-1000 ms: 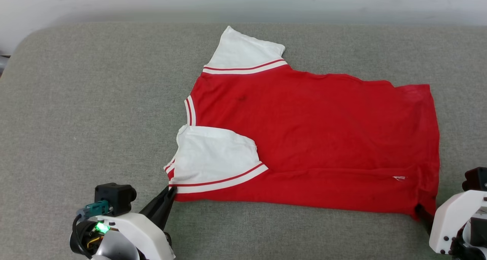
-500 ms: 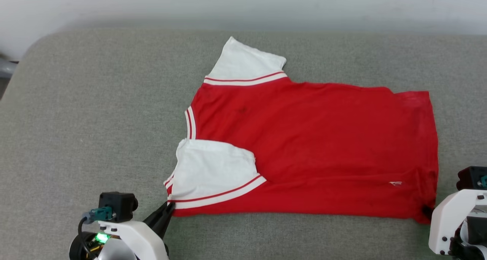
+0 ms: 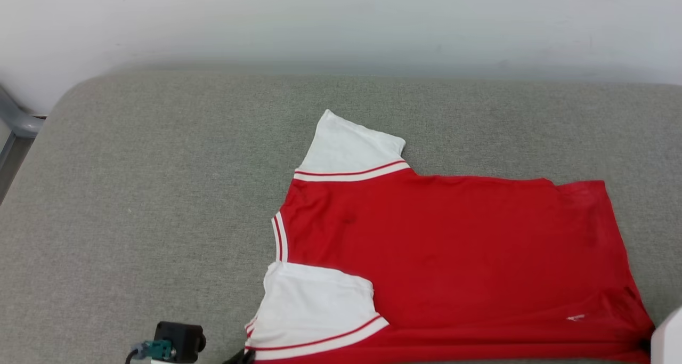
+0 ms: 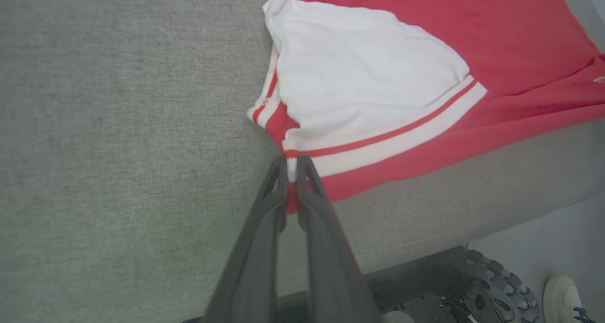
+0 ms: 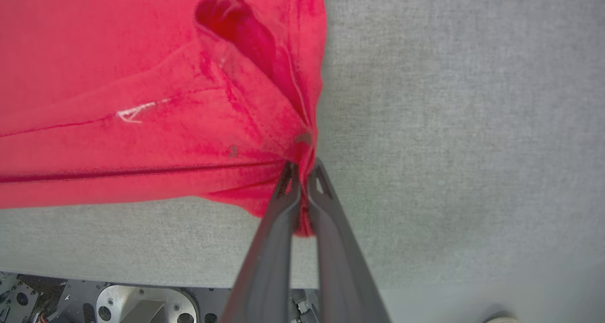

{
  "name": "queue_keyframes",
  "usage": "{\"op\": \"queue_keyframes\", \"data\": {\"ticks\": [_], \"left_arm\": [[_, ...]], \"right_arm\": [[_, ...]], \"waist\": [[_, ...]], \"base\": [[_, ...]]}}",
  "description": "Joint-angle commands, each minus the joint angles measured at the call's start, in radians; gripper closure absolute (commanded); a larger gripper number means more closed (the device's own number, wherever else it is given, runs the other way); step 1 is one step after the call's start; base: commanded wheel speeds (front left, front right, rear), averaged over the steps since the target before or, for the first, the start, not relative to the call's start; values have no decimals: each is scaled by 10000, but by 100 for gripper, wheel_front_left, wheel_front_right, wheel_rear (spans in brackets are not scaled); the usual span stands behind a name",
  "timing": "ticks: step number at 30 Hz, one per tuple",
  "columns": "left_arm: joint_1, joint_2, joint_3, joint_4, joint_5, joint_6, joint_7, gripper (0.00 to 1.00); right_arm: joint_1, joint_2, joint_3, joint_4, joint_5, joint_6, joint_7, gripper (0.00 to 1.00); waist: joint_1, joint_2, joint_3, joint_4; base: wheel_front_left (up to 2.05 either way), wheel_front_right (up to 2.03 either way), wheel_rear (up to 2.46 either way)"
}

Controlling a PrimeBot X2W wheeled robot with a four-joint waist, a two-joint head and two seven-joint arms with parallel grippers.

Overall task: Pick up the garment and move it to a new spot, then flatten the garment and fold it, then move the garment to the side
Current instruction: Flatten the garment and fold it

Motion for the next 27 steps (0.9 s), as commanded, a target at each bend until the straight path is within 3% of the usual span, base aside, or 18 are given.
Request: {"op": "queue_keyframes", "data": {"ticks": [1, 9, 10, 11, 12, 18, 27], "left_arm": [[103, 72, 24, 18, -3, 87, 2, 100], [41, -288, -311, 411, -38, -181, 107, 100], [-15, -350, -333, 515, -34, -194, 90, 95], [-91, -379, -348, 595, 53, -230, 16, 61], [-168, -418, -319, 678, 107, -236, -87, 2], [-551, -685, 56, 1029, 368, -519, -1182, 0], [-1152, -828, 798, 970, 1399, -691, -3556, 0]], "right_arm": [[135, -135, -127, -43, 5, -22, 27, 100], [492, 265, -244, 375, -162, -21, -250, 100], [440, 318, -191, 453, -146, -21, -336, 71], [372, 369, -219, 546, -126, -21, -428, 0], [316, 375, -200, 593, -143, -21, -549, 0], [-216, 573, -287, 508, 128, -16, -1721, 0], [-888, 570, 80, -410, 539, -16, -4474, 0]], "waist": [[0, -1, -1, 5], [0, -1, 32, -12], [0, -1, 26, -26], [0, -1, 16, -42], [0, -1, 0, -56], [0, -1, -187, -158], [0, -1, -430, -317]], "base": [[0, 0, 0], [0, 0, 0], [0, 0, 0], [0, 0, 0], [0, 0, 0], [0, 0, 0], [0, 0, 0]]}}
